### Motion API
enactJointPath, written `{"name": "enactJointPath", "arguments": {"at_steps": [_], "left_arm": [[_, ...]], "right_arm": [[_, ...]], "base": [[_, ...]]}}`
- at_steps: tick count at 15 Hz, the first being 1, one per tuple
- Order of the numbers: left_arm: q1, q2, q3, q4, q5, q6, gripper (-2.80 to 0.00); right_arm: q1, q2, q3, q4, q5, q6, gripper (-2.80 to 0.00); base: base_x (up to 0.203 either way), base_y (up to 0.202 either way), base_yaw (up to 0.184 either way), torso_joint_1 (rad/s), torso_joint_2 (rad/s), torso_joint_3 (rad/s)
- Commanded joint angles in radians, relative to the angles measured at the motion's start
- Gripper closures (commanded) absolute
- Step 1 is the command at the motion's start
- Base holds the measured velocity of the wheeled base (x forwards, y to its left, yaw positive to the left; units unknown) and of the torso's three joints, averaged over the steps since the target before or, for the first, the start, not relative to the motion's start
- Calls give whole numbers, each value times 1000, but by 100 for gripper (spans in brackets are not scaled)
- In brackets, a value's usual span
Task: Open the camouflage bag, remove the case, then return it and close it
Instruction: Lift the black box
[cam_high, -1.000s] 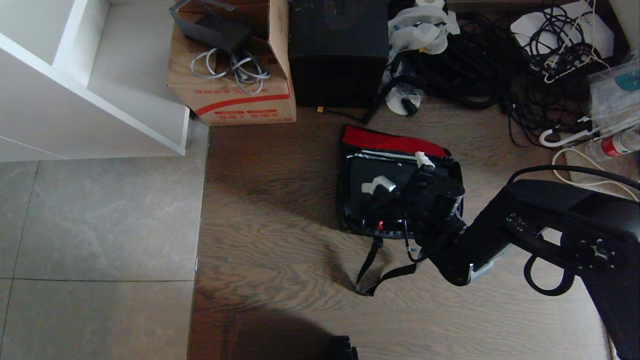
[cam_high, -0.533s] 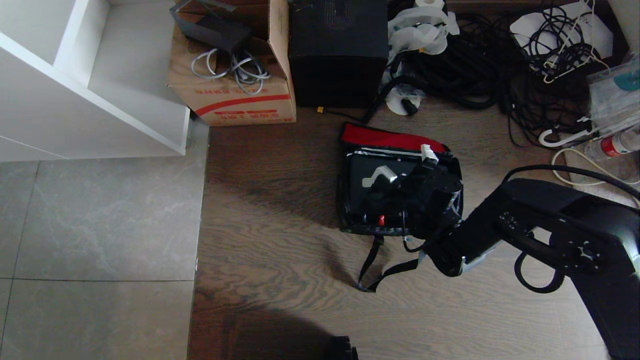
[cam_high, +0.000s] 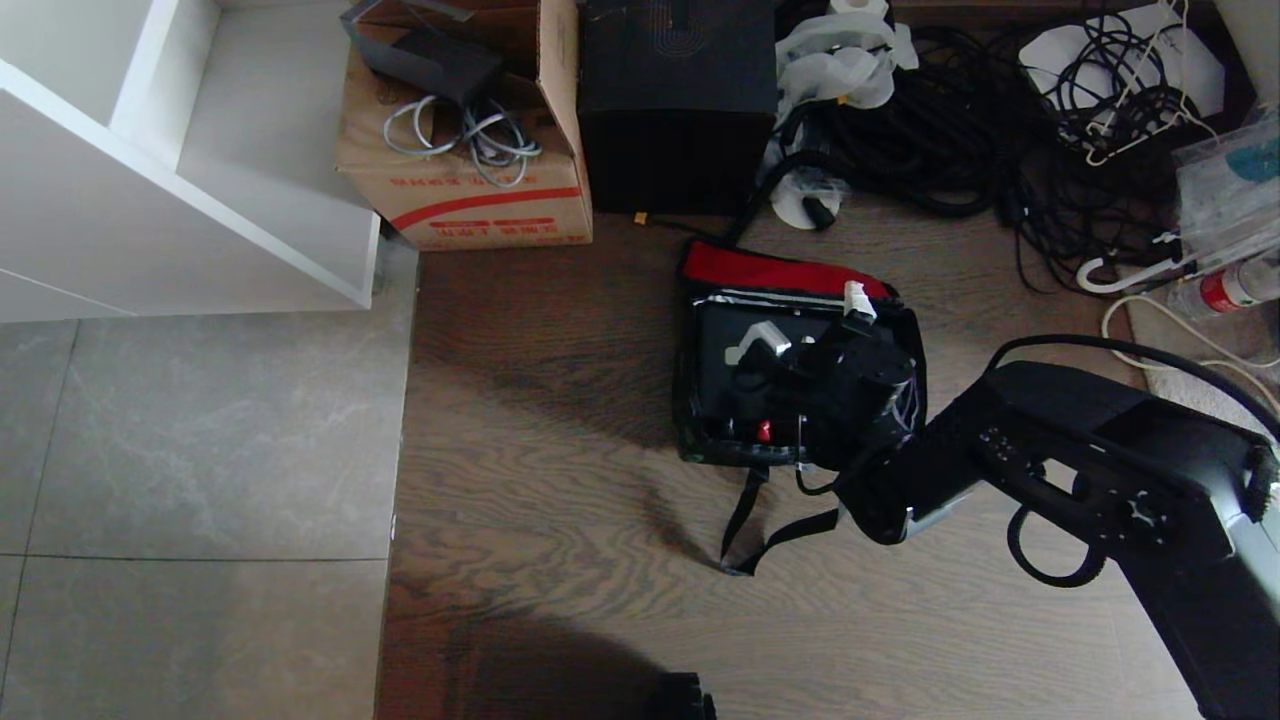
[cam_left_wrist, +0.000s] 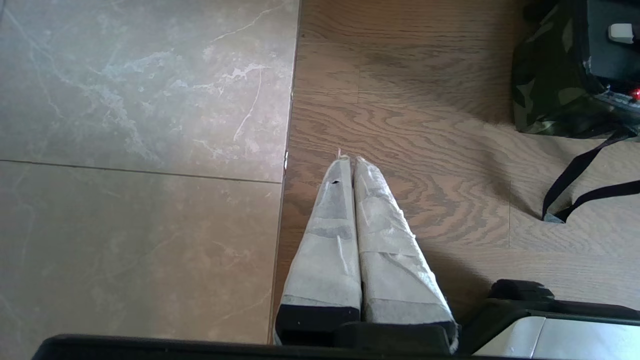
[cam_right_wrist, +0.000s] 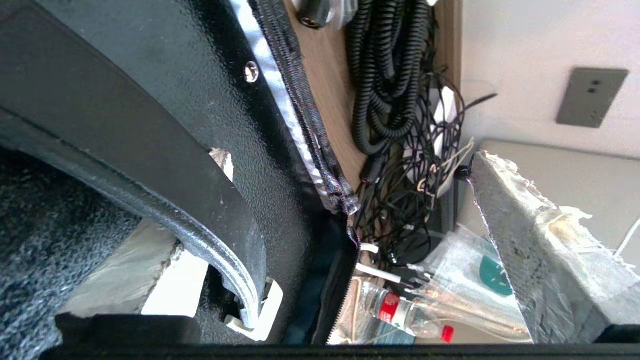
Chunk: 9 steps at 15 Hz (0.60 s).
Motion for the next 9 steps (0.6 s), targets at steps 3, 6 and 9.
{"name": "enactJointPath", "arguments": {"at_steps": [3, 6, 9], "left_arm": [[0, 0, 8, 0, 0, -1, 0], [0, 0, 8, 0, 0, -1, 0], [0, 0, 9, 0, 0, -1, 0]], "right_arm": [[0, 17, 43, -3, -4, -6, 0], [19, 1, 76, -9, -4, 31, 0], [29, -32, 107, -16, -4, 42, 0]], "base": [[0, 0, 0, 0, 0, 0], [0, 0, 0, 0, 0, 0], [0, 0, 0, 0, 0, 0]]}}
